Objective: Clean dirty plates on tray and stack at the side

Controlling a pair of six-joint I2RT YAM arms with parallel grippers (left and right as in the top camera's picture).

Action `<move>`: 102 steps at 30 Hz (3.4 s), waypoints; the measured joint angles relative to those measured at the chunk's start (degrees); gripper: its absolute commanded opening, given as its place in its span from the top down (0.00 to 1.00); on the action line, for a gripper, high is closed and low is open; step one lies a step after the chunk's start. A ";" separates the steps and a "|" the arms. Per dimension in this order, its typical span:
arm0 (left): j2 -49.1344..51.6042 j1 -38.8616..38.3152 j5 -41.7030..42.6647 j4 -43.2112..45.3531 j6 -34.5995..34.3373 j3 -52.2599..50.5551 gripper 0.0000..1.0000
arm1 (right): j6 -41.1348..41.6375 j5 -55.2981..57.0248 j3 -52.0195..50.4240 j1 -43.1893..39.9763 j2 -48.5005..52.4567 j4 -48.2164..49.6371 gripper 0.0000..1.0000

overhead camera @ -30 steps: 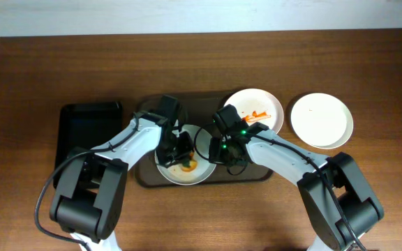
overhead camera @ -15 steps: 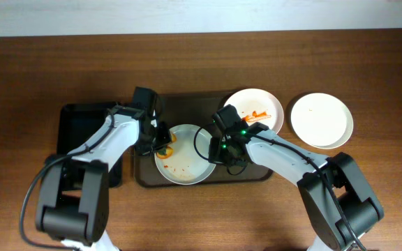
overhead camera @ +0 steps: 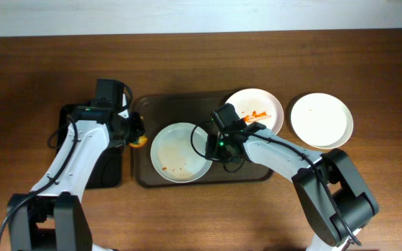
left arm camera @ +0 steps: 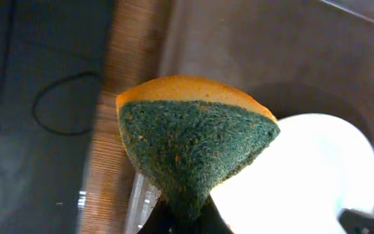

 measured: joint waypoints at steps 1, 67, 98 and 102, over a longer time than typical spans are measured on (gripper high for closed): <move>0.00 0.24 -0.48 0.00 0.09 0.00 1.00 | 0.04 0.00 0.00 0.00 0.20 0.83 0.96; 0.00 3.56 -5.14 0.44 0.28 0.00 1.00 | -18.27 74.18 29.46 18.27 0.37 -17.20 0.96; 0.00 3.56 -5.14 0.44 0.28 0.00 1.00 | -8.11 35.87 34.67 -36.96 0.37 -26.51 0.96; 0.00 3.56 -5.18 0.46 0.28 0.00 1.00 | -6.80 25.64 34.67 -49.00 0.61 -32.52 0.96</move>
